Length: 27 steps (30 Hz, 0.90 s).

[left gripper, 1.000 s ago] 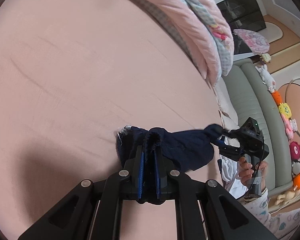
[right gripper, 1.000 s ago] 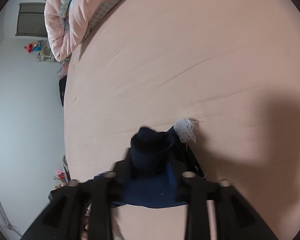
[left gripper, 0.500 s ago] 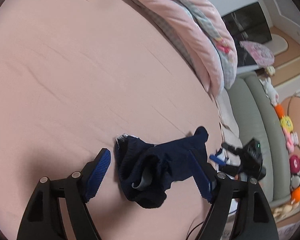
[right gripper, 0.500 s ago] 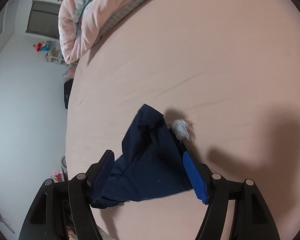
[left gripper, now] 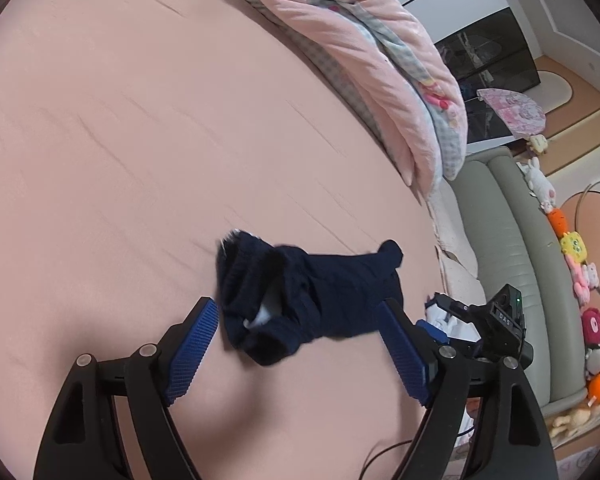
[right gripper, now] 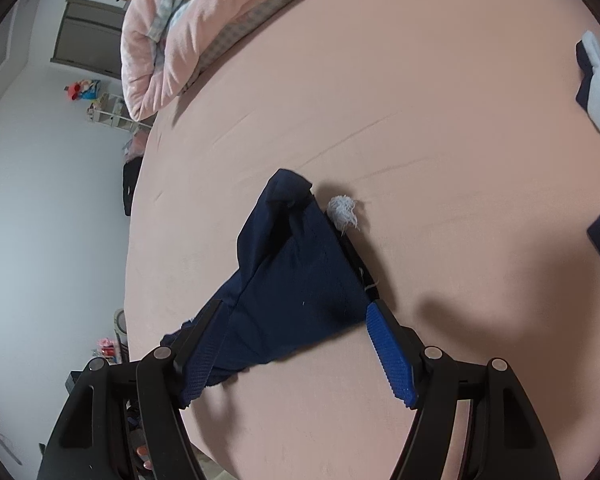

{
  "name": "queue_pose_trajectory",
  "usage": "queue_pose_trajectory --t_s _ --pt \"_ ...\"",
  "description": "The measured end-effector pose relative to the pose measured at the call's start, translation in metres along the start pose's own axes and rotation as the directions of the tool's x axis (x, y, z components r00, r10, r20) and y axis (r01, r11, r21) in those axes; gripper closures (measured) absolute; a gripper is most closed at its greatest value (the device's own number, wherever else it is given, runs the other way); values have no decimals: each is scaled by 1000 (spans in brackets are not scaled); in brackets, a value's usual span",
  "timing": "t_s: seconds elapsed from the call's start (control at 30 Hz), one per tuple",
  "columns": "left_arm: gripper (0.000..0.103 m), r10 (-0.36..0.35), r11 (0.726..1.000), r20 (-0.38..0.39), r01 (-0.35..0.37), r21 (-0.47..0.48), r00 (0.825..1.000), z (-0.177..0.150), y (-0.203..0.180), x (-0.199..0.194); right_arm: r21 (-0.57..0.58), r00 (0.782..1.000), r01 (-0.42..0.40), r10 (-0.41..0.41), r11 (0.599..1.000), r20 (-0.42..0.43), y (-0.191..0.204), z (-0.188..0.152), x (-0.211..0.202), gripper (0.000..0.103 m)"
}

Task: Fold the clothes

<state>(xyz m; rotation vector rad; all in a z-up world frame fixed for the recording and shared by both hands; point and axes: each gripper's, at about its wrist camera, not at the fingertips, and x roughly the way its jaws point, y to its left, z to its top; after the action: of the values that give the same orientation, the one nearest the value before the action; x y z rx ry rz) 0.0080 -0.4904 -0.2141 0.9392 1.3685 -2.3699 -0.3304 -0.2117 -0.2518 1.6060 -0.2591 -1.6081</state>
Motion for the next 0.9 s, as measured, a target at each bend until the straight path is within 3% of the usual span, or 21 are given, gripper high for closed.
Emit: queue_pose_trajectory --t_s 0.4,0.73,0.9 --pt "19 3 1000 -29 -2 30 1000 -20 7 14 -139 999 9 -3 990 44 25 -36 -9 32" --pt "14 8 1000 -57 -7 17 998 -20 13 39 80 998 -66 64 995 21 -1 -45 16 31" --pt "14 11 1000 -97 -12 -8 995 -16 18 57 100 996 -87 87 991 4 -5 -49 22 31"
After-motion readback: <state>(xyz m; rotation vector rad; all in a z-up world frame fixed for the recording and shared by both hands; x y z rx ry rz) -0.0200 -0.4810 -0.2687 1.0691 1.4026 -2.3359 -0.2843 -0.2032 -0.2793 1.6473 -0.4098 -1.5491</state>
